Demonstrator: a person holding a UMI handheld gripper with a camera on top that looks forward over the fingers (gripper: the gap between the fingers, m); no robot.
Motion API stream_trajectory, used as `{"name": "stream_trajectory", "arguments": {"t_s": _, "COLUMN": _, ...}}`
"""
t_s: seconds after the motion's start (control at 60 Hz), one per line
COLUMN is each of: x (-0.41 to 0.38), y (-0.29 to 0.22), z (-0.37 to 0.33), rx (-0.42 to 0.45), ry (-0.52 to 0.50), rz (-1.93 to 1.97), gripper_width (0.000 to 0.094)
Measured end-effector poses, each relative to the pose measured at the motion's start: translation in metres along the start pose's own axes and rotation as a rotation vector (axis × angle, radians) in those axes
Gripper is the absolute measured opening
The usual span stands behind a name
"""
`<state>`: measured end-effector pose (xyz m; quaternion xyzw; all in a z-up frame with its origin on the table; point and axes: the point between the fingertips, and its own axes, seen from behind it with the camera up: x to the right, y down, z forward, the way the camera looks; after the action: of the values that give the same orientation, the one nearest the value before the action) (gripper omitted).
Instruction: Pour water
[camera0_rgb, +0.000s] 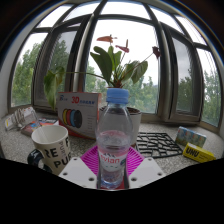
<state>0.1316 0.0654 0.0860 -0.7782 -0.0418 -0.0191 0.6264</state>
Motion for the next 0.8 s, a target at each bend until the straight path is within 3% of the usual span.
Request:
{"name": "stream_trajectory", "arguments": {"t_s": 0.15, "x": -0.001, "y": 0.013, "z": 0.004, "rx": -0.028, "ry": 0.000, "rz": -0.009, "gripper_width": 0.0568}}
{"name": "stream_trajectory", "arguments": {"t_s": 0.217, "x": -0.003, "y": 0.007, "z": -0.009, "rx": -0.052, "ry": 0.003, "rz": -0.016, "gripper_width": 0.0865}}
{"name": "stream_trajectory", "arguments": {"t_s": 0.4, "x": 0.001, "y": 0.001, "z": -0.062, "rx": -0.106, "ry": 0.078, "rz": 0.020, "gripper_width": 0.0854}}
{"name": "stream_trajectory", "arguments": {"t_s": 0.8, "x": -0.051, "y": -0.019, "z": -0.263, "rx": -0.131, "ry": 0.202, "rz": 0.059, "gripper_width": 0.0853}}
